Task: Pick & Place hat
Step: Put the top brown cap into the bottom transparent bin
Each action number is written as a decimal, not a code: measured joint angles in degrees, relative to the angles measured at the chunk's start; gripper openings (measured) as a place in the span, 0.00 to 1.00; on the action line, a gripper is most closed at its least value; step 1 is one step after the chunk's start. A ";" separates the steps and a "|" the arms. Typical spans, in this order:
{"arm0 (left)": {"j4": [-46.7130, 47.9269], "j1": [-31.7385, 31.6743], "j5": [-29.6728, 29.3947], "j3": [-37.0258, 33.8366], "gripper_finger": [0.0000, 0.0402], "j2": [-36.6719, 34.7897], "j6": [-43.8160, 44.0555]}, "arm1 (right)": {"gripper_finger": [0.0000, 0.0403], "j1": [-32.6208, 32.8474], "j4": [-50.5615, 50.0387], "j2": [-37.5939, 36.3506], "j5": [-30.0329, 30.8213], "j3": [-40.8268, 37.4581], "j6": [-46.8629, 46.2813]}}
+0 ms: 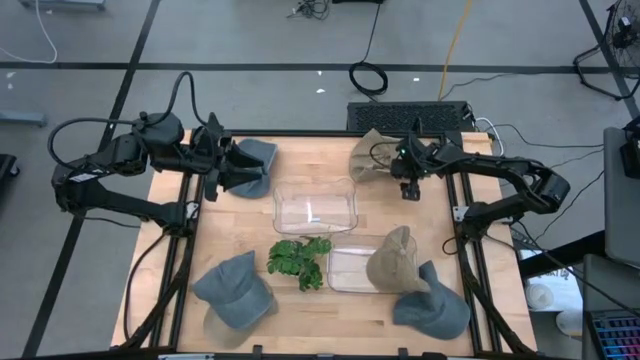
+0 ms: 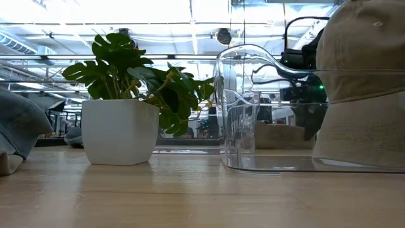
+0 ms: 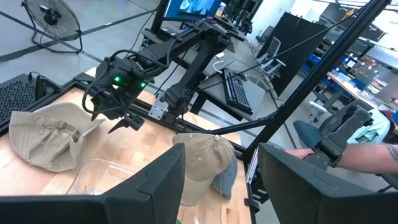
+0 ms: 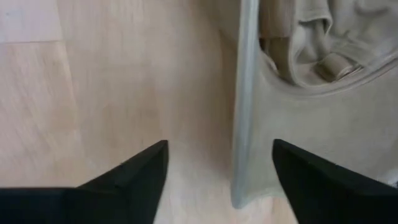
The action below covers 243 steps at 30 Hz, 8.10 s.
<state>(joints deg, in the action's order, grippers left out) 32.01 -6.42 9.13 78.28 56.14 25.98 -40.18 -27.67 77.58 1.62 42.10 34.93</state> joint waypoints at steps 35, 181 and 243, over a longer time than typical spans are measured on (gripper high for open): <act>0.00 0.00 -0.06 0.02 0.53 0.00 0.92 | 0.01 0.15 0.04 -14.84 9.05 -0.38 -1.25; -39.59 -6.97 28.06 0.13 0.02 10.42 -2.54 | 0.16 36.16 36.94 5.41 -21.09 51.90 -40.63; 6.63 -8.13 25.29 0.02 0.02 -0.50 -7.51 | 0.56 39.34 9.48 -4.35 -12.30 51.86 -47.29</act>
<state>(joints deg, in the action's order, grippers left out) 38.64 -14.55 34.41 78.30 55.64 18.46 -0.84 -18.20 73.23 -10.68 93.95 -12.36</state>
